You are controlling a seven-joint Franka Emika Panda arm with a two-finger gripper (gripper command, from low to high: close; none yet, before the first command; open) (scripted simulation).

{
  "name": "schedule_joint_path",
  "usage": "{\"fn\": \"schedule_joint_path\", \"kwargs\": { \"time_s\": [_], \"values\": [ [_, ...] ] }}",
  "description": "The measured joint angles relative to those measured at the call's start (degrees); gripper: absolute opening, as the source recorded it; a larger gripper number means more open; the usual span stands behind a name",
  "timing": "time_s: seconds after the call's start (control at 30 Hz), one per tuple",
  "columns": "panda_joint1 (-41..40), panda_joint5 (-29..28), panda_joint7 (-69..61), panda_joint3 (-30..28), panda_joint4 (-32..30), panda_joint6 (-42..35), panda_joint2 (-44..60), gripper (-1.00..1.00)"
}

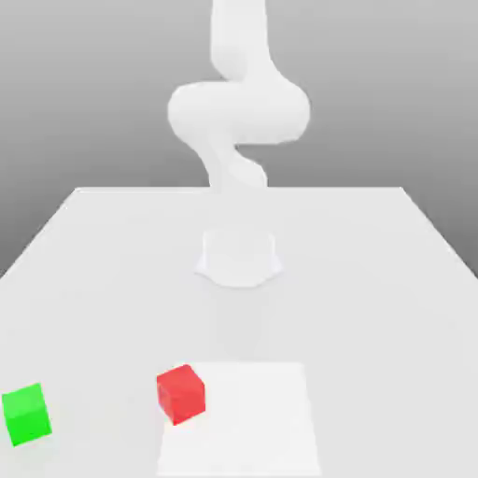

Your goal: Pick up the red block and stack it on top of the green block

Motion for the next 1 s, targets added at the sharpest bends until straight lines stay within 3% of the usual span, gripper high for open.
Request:
{"fn": "schedule_joint_path", "kwargs": {
  "time_s": [0.4, 0.67, 0.87, 0.9, 1.0],
  "values": [
    [-5.51, 5.38, 19.78, 0.39, -12.81, 14.0, 25.8, 0.0],
    [-9.46, -0.47, 39.05, -0.4, -21.06, 23.58, 41.98, 0.0],
    [-9.33, -0.95, 40.88, -0.47, -20.33, 33.65, 54.2, 0.0],
    [-9.58, -0.89, 40.88, -0.22, -20.14, 34.88, 55.7, -1.0],
    [-9.58, -0.94, 40.92, -0.21, -20.14, 34.94, 55.7, -1.0]
  ]
}}
